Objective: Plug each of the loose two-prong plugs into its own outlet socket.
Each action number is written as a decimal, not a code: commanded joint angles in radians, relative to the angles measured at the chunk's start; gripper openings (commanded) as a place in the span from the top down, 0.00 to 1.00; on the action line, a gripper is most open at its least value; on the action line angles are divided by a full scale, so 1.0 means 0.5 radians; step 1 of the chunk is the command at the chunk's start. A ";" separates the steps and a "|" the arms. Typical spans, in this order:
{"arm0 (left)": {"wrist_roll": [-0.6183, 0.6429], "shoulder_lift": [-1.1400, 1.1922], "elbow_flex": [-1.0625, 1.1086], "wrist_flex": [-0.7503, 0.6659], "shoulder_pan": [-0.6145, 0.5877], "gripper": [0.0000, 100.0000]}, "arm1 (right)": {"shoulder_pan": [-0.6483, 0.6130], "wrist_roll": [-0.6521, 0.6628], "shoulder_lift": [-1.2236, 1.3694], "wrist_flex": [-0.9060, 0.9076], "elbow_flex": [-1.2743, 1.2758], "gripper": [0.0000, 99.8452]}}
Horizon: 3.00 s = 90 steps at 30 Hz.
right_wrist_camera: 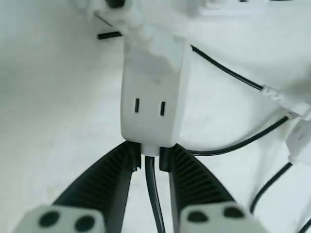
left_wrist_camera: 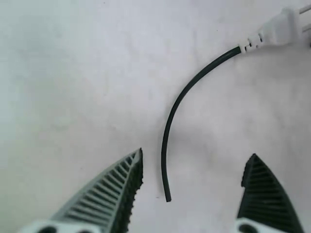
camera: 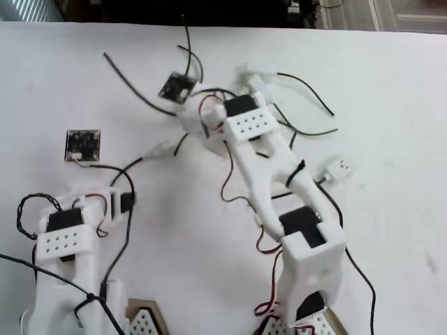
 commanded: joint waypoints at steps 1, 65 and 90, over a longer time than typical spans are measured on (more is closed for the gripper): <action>-0.021 -0.048 -0.006 -0.034 -0.014 0.68 | 0.127 0.003 0.029 -0.149 -0.160 0.98; 0.239 -0.060 -0.117 -0.037 -0.514 0.68 | -0.631 -0.644 -0.100 -0.026 0.000 0.64; 0.221 -0.051 -0.098 -0.037 -0.434 0.68 | -0.747 -0.371 1.527 0.462 -1.887 0.77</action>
